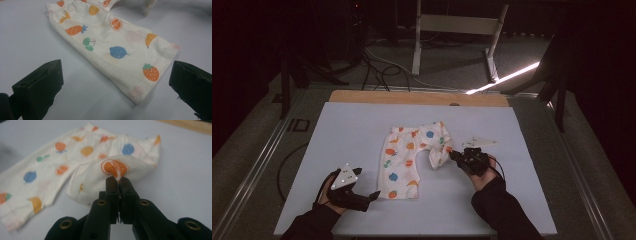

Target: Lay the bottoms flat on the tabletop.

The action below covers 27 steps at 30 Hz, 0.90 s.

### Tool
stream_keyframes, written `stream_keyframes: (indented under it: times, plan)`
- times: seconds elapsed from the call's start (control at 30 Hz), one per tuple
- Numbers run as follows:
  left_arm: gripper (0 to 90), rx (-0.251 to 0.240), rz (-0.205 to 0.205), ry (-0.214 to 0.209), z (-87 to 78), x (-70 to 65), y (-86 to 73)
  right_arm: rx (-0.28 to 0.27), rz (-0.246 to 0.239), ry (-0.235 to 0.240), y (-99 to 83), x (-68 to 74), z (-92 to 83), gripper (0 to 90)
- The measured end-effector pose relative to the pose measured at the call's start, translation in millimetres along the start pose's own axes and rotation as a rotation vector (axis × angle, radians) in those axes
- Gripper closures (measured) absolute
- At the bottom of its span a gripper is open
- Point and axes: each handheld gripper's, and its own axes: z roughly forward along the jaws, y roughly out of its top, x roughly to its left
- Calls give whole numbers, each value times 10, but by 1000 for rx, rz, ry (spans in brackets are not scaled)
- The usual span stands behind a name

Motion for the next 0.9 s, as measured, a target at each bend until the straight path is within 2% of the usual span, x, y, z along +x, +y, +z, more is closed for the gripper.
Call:
stream_keyframes:
  times: [0.1, 0.2, 0.3, 0.37, 0.4, 0.5, 0.53, 0.67, 0.73, 0.8, 0.9]
  plan:
    - [0, -1, -4, -1, 1, 5, -3, 1, 6, 11, 92, 3, 117, 872]
    - [0, -4, -8, -2, 4, 11, -7, 25, 17, 33, 164, -16, 277, 872]
    - [0, -3, -7, -3, 5, 13, -9, 57, 14, 7, 216, -37, 438, 870]
    - [0, 0, -3, -2, 6, 14, -10, 73, 30, 0, 230, -69, 531, 866]
    - [0, 0, -3, -3, 7, 16, -11, 87, 35, -28, 233, -82, 569, 851]
    - [0, 1, -2, -5, 7, 21, -12, 101, 70, -55, 221, -149, 639, 725]
    - [0, 1, -2, -7, 7, 21, -12, 99, 73, -84, 215, -160, 642, 684]
    - [0, 1, -3, -7, 7, 22, -12, 78, 72, -108, 204, -182, 585, 603]
    - [0, 1, -3, -6, 8, 20, -11, 59, 66, -103, 216, -167, 527, 599]
    - [0, -3, -3, -6, 10, 16, -9, 36, 58, -67, 233, -128, 463, 598]
    - [0, 0, 0, -7, 13, 12, -8, -4, 23, -30, 267, 2, 372, 597]
